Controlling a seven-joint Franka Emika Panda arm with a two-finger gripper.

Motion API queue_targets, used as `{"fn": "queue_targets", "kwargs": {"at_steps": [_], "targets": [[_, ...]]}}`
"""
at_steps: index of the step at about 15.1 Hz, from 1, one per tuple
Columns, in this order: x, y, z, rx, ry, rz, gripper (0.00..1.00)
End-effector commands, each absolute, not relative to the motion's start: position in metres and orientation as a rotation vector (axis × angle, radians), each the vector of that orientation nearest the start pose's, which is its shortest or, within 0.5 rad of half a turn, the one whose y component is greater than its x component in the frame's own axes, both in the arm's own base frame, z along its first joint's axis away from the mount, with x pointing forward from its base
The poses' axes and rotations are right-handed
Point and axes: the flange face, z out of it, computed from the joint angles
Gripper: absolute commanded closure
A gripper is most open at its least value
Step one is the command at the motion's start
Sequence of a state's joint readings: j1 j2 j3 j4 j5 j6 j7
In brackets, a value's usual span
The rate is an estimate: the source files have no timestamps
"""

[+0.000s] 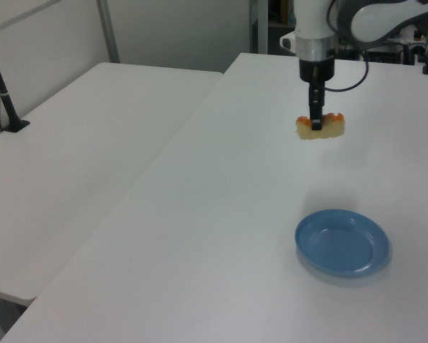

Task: Put the bread onto the plate
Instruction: 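Lift the bread roll and carry it over the blue plate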

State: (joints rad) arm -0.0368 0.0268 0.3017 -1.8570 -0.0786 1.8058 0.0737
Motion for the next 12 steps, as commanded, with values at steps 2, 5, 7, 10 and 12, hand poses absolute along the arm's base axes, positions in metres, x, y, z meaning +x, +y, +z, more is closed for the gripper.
{"fn": "queue_targets", "kwargs": {"at_steps": [2, 5, 7, 10, 12], "targets": [[0.496, 0.203, 0.509, -3.132, -0.181, 0.180, 0.53], [0.472, 0.244, 0.489, -3.129, -0.003, 0.247, 0.53], [0.458, 0.263, 0.475, -3.135, -0.038, 0.271, 0.53], [0.444, 0.283, 0.443, -3.137, -0.022, 0.233, 0.53], [0.438, 0.291, 0.425, -3.136, -0.011, 0.211, 0.53]]}}
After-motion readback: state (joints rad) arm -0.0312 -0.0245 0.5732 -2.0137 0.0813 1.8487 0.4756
